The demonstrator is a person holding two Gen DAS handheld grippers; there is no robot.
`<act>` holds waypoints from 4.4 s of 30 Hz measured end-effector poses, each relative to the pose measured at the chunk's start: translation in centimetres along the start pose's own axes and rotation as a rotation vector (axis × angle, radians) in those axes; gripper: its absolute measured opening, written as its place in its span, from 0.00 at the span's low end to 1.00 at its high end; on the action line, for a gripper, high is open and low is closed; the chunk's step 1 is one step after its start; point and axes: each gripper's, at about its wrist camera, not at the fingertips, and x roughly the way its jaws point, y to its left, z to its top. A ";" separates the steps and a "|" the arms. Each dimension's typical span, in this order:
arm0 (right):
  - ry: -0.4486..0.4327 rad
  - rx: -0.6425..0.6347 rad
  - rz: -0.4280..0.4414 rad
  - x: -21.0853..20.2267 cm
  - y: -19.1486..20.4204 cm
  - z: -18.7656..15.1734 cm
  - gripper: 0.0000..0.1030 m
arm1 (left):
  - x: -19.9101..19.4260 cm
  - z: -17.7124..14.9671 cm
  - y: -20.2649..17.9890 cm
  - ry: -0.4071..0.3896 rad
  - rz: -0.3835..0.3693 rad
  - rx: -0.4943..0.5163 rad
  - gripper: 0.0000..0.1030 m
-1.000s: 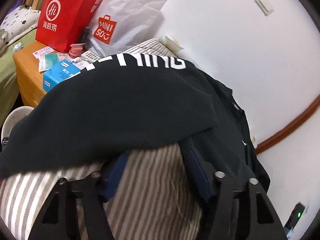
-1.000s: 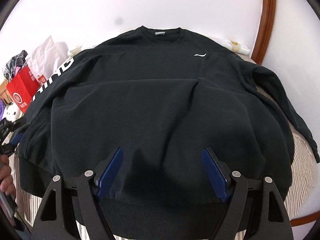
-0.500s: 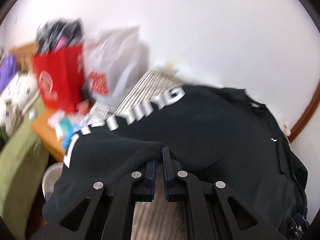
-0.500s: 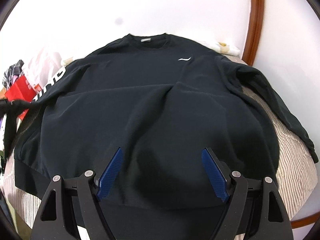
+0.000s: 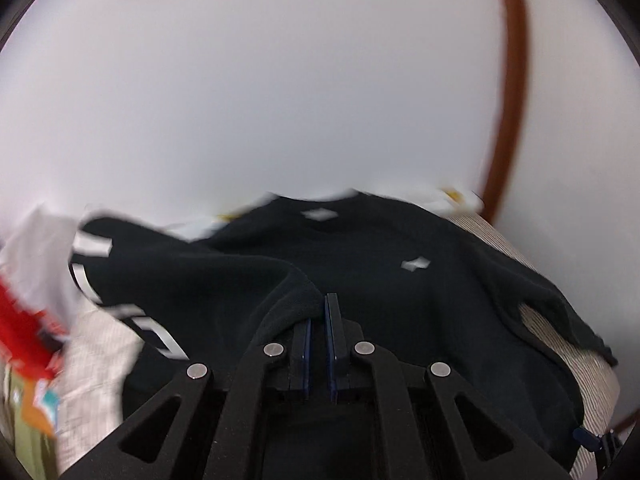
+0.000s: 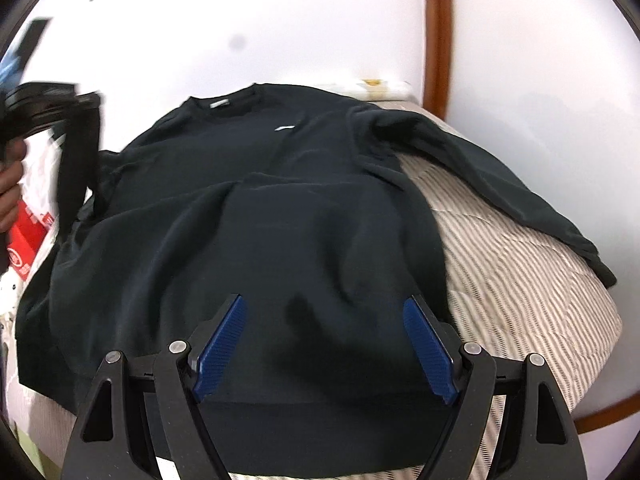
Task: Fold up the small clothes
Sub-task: 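Fold the held sleeve across the sweatshirt body with the left gripper, then release, then grasp the ribbed cuff of the folded sleeve with the right gripper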
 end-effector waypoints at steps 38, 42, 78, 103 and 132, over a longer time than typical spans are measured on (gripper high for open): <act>0.119 -0.412 0.435 12.7 25.4 11.2 0.78 | 4.9 -9.3 20.3 0.186 0.318 -0.245 0.63; 0.128 -0.472 0.485 13.2 27.6 9.4 0.80 | 5.1 -9.5 20.2 0.161 0.309 -0.243 0.64; -0.141 0.090 0.016 15.3 -1.6 18.5 0.36 | 6.0 -10.3 20.1 0.161 0.311 -0.274 0.69; 0.040 0.002 -0.134 20.8 -0.5 17.0 0.50 | 6.5 -10.4 20.5 0.207 0.299 -0.297 0.73; 0.049 -0.012 -0.140 21.0 -0.3 17.1 0.57 | 6.6 -10.3 20.7 0.224 0.316 -0.307 0.83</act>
